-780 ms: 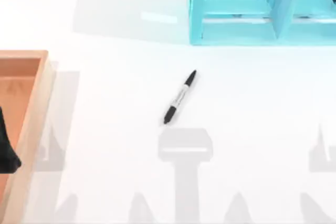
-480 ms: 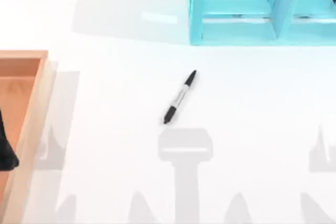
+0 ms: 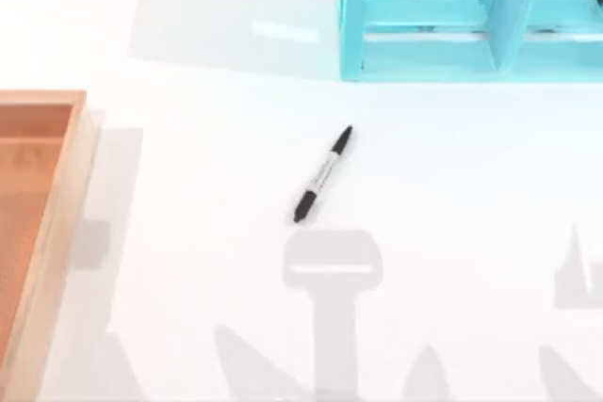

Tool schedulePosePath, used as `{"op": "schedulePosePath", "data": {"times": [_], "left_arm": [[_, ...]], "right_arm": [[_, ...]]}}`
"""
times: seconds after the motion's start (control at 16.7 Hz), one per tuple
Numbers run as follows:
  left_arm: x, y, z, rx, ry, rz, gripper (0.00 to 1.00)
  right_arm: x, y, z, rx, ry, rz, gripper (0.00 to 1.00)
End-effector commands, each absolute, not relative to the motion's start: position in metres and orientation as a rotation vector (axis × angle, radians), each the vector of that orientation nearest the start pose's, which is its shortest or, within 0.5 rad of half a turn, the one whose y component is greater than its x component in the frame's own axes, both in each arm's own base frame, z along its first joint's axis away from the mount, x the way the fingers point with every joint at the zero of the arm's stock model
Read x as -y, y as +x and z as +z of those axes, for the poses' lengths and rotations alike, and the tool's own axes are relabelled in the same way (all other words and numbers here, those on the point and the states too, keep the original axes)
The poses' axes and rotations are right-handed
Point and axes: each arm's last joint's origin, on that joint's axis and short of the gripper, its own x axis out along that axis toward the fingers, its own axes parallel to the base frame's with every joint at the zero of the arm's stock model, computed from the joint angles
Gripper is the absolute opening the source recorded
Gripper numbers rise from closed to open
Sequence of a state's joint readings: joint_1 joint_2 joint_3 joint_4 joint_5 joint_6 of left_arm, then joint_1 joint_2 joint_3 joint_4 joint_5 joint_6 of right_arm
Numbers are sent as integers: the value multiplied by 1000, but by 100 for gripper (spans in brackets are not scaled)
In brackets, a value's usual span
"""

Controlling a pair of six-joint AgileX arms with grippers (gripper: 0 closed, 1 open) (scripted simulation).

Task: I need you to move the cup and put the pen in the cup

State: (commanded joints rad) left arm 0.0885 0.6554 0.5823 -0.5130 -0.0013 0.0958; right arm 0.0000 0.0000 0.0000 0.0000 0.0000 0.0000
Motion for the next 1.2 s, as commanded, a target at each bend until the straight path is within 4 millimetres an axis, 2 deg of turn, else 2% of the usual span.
{"op": "schedulePosePath", "data": {"times": [0.18, 0.3, 0.48, 0.66, 0.9, 1.2], "left_arm": [[-25, 189, 270, -863, 73, 62, 100], [-35, 222, 275, -1042, 69, 55, 100], [-51, 268, 272, -1278, 53, 35, 100], [-66, 302, 260, -1455, 33, 11, 100], [-76, 322, 249, -1572, 15, -9, 100], [-75, 323, 248, -1575, 18, -13, 100]], "right_arm": [[1, 106, 160, 0, 0, 0, 100], [1, 106, 160, 0, 0, 0, 100], [1, 106, 160, 0, 0, 0, 100], [1, 106, 160, 0, 0, 0, 100], [1, 106, 160, 0, 0, 0, 100], [1, 106, 160, 0, 0, 0, 100]]}}
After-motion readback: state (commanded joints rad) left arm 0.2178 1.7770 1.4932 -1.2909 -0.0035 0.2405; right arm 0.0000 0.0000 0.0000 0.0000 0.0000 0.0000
